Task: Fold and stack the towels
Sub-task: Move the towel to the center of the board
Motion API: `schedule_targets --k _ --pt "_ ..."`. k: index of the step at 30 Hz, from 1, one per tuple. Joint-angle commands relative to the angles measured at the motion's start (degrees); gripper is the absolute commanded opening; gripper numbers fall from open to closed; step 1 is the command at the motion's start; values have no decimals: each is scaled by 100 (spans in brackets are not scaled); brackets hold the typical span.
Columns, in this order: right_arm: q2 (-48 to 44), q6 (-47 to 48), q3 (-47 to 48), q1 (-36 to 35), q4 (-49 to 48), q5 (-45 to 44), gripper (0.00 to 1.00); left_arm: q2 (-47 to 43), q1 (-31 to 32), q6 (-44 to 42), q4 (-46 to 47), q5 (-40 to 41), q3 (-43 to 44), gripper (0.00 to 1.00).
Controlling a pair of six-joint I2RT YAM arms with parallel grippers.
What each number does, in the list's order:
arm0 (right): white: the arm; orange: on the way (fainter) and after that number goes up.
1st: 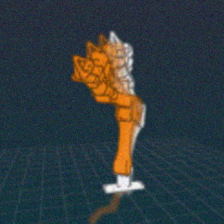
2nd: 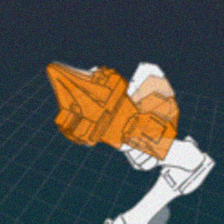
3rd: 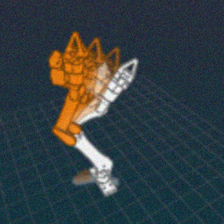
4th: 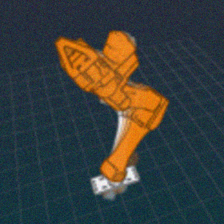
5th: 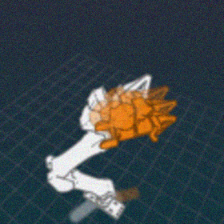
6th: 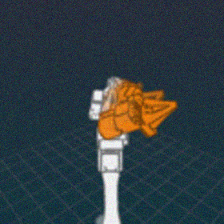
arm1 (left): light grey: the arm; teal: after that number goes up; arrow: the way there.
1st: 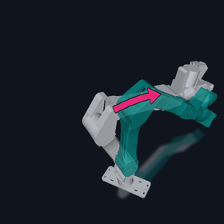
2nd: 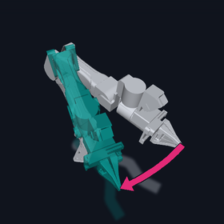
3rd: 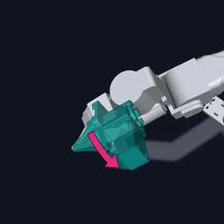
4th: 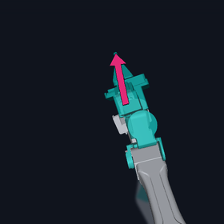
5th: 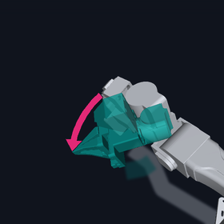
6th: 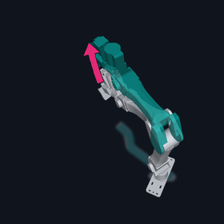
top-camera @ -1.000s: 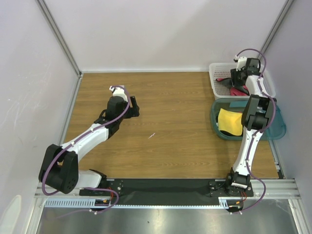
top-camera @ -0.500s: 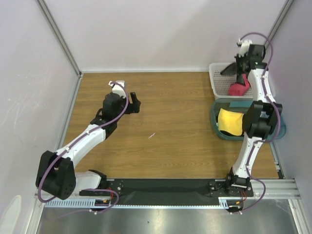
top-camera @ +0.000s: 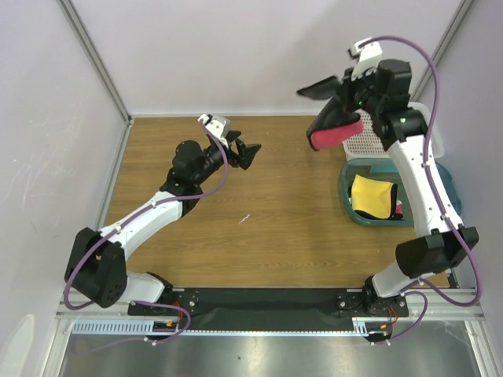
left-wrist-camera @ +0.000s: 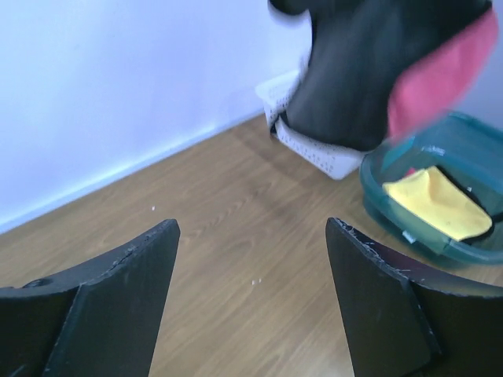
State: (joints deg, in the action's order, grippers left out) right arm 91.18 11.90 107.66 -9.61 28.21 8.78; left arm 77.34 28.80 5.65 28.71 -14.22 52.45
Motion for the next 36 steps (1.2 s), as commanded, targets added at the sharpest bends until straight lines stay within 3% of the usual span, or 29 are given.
schedule_targets --k 1,12,23,31,33,34,36 --pt "-494 -425 -734 -322 -280 510 0 79 -14 121 959 -195 143 82" --pt "-1260 -979 -2002 -1078 -852 1064 0 712 91 42 1734 -1451 134 81" --pt "-1304 -856 -2126 -1272 -694 1390 0 1222 100 -152 1937 -1321 415 67" --pt "-1374 -759 -2231 -1263 -562 1390 0 1090 91 -389 1778 -1013 380 77" --pt "-1383 -768 -2301 -1263 -623 1451 0 1143 91 -416 1848 -1179 433 69" --pt "-1383 -786 -2293 -1263 -632 1469 0 1186 91 -407 1866 -1241 468 50" --pt "-1375 -812 -2302 -1263 -641 1513 0 1292 100 -398 1840 -1425 573 30"
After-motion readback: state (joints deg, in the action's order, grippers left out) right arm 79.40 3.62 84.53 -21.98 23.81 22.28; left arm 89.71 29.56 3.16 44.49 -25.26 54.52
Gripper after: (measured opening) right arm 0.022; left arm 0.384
